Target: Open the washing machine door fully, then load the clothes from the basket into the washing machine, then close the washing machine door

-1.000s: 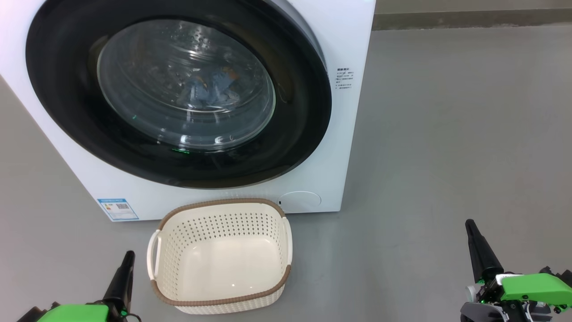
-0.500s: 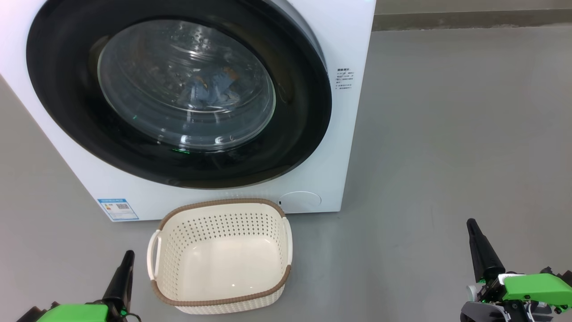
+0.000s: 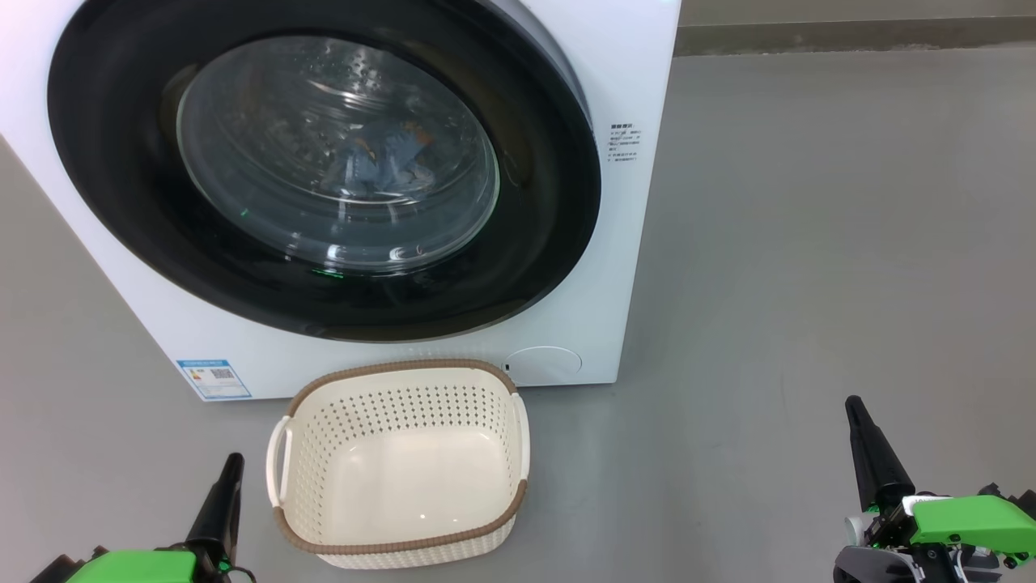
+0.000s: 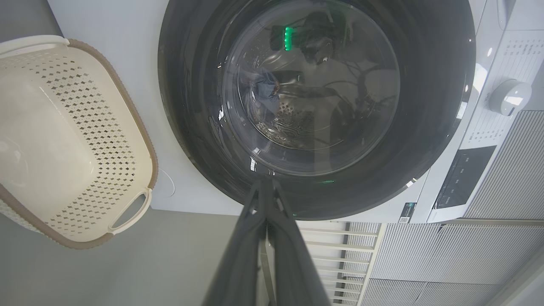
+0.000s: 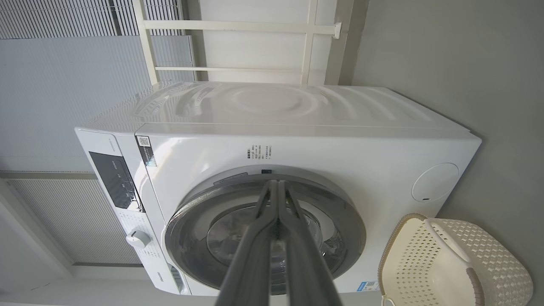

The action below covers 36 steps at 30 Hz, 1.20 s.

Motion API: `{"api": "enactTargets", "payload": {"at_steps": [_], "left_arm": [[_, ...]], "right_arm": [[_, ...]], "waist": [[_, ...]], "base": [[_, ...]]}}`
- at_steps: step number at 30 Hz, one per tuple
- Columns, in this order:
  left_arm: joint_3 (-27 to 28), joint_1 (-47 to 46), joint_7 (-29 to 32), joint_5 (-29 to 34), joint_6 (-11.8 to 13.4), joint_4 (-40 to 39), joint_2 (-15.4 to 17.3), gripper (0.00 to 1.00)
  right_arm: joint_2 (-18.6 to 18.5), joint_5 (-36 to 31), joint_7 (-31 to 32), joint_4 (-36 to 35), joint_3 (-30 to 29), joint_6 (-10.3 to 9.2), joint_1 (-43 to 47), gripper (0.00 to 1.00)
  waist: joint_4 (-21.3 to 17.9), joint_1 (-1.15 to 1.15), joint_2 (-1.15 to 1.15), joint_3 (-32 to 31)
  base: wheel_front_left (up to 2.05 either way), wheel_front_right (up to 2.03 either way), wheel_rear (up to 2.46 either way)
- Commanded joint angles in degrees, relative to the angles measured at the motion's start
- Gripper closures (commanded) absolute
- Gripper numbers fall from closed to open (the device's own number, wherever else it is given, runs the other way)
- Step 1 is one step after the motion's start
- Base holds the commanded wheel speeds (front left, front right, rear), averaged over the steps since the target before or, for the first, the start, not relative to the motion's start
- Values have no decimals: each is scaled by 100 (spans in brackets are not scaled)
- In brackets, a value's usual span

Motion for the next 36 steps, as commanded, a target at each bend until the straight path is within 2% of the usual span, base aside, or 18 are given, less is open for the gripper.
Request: {"api": "enactTargets", "payload": {"at_steps": [1,36], "left_arm": [[203,-240,28,-46,-16,-167,75,100],[210,-240,34,-40,-16,-167,71,100]], "right_arm": [[-9,-1,35,-176,117,10,-59,100],[-1,-11,45,-175,106,10,-60,100]], "waist": [[0,0,0,0],[0,0,0,0]], "base": [[0,0,0],[0,0,0]]}}
